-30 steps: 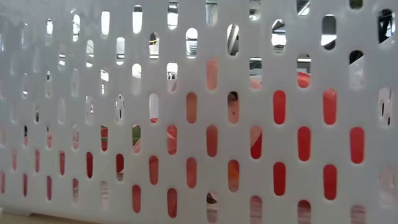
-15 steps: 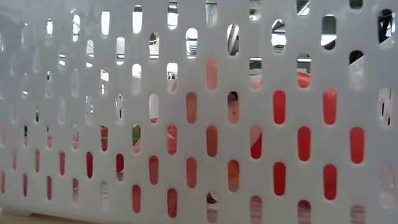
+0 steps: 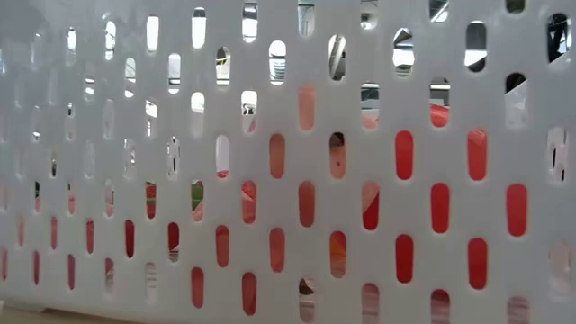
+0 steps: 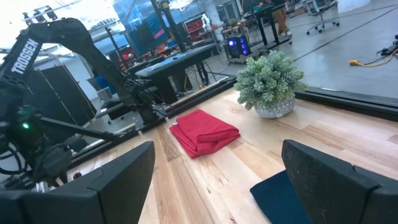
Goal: Pick and placing Produce into tupperware
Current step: Put the blueberry into the white bin
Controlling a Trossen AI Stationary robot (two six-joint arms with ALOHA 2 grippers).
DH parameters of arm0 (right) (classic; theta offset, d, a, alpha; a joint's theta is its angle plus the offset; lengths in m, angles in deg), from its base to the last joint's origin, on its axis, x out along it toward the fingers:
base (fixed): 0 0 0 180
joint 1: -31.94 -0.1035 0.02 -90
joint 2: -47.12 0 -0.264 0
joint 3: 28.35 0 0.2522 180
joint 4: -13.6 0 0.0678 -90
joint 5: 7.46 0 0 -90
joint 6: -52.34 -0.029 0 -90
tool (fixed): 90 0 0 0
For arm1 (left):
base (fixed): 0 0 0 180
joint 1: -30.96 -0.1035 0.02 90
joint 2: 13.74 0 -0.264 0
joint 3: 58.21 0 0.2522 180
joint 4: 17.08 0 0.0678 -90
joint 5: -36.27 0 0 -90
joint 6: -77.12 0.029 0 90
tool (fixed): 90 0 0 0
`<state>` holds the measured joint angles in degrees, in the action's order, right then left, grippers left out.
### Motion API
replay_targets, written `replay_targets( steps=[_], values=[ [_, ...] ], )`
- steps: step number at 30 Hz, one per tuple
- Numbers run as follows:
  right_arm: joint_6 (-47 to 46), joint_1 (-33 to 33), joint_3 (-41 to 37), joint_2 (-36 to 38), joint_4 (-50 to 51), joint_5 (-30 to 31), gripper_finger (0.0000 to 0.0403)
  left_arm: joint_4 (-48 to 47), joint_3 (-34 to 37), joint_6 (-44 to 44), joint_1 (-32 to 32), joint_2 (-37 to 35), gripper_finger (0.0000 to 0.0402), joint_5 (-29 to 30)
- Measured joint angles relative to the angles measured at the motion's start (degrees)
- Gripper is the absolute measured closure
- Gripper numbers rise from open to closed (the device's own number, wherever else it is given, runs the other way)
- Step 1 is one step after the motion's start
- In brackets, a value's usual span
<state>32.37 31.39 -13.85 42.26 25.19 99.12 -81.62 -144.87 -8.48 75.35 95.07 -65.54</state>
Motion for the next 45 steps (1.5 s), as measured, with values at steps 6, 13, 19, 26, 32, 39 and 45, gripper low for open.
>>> replay_targets(
  steps=[6, 13, 19, 26, 32, 39, 45],
  values=[
    [0.0, 0.0, 0.0, 0.0, 0.0, 0.0, 0.0029, -11.1, -9.0, 4.0, -0.7, -0.1, 0.0358, 3.8],
    [0.0, 0.0, 0.0, 0.0, 0.0, 0.0, 0.0029, -25.3, -23.1, 6.6, -1.0, -0.1, 0.0358, 13.3],
    [0.0, 0.0, 0.0, 0.0, 0.0, 0.0, 0.0029, -24.8, -30.2, 12.0, -3.9, -0.2, 0.0358, 13.1],
    [0.0, 0.0, 0.0, 0.0, 0.0, 0.0, 0.0029, -20.2, -33.0, 15.8, -8.2, -0.2, 0.0358, 10.0],
    [0.0, 0.0, 0.0, 0.0, 0.0, 0.0, 0.0029, -14.7, -33.1, 16.7, -11.0, 0.0, 0.0358, 7.7],
    [0.0, 0.0, 0.0, 0.0, 0.0, 0.0, 0.0029, -12.1, -33.3, 16.3, -11.4, 1.4, 0.0358, 7.6],
    [0.0, 0.0, 0.0, 0.0, 0.0, 0.0, 0.0029, -11.9, -34.7, 16.6, -12.6, 8.4, 0.0357, 1.7]
  ],
)
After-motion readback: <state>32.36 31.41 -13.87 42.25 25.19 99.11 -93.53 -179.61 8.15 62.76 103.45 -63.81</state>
